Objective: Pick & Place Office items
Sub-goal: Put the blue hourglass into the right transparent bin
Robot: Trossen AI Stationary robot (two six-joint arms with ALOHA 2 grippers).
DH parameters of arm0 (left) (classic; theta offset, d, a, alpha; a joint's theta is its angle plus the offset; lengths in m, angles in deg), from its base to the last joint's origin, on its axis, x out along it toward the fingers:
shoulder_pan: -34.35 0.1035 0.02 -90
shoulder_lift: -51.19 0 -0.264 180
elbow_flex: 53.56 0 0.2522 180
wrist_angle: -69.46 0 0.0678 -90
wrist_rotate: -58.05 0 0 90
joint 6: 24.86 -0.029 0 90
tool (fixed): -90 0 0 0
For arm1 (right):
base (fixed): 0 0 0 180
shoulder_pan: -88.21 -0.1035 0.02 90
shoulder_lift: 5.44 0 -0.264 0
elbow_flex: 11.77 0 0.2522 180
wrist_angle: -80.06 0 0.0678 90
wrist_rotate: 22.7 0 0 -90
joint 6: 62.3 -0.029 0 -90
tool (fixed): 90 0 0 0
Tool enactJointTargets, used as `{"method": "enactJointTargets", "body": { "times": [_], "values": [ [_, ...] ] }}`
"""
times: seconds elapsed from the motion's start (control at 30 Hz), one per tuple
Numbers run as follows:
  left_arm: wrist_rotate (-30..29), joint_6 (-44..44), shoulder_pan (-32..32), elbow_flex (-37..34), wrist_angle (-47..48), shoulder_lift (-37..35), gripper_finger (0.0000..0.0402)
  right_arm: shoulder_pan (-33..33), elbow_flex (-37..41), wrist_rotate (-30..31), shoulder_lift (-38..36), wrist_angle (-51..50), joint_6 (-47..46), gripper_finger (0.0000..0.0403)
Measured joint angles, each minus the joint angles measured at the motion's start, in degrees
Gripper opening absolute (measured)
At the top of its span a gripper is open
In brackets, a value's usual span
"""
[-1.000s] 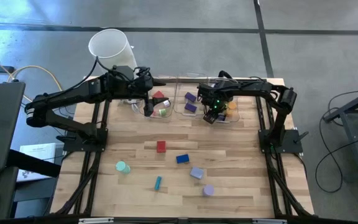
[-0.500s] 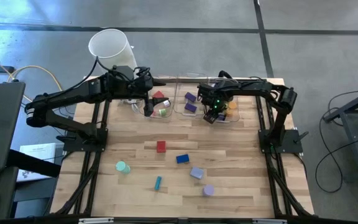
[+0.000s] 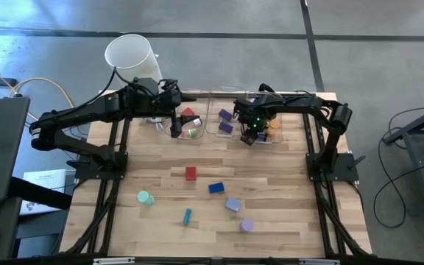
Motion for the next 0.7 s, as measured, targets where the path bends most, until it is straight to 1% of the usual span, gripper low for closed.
{"method": "enactJointTargets", "body": {
  "times": [0.13, 0.23, 0.47, 0.7],
  "values": [
    [0.00, 0.01, 0.01, 0.02, 0.01, 0.00, 0.0283, -0.19, -0.07, 0.99, -0.02, 0.58, -0.07, 0.0202],
    [0.00, 0.00, 0.00, 0.00, 0.00, 0.00, 0.0283, -0.17, -0.09, 1.11, -0.02, 0.62, 0.27, 0.0210],
    [0.00, 0.02, 0.00, 0.00, 0.00, 0.00, 0.0283, -0.05, -0.02, 0.29, -0.35, 0.44, 0.48, 0.0201],
    [0.00, 0.02, 0.00, 0.00, 0.00, 0.00, 0.0283, 0.29, 0.28, 0.93, -3.31, 0.41, -0.57, 0.0196]
  ]
}}
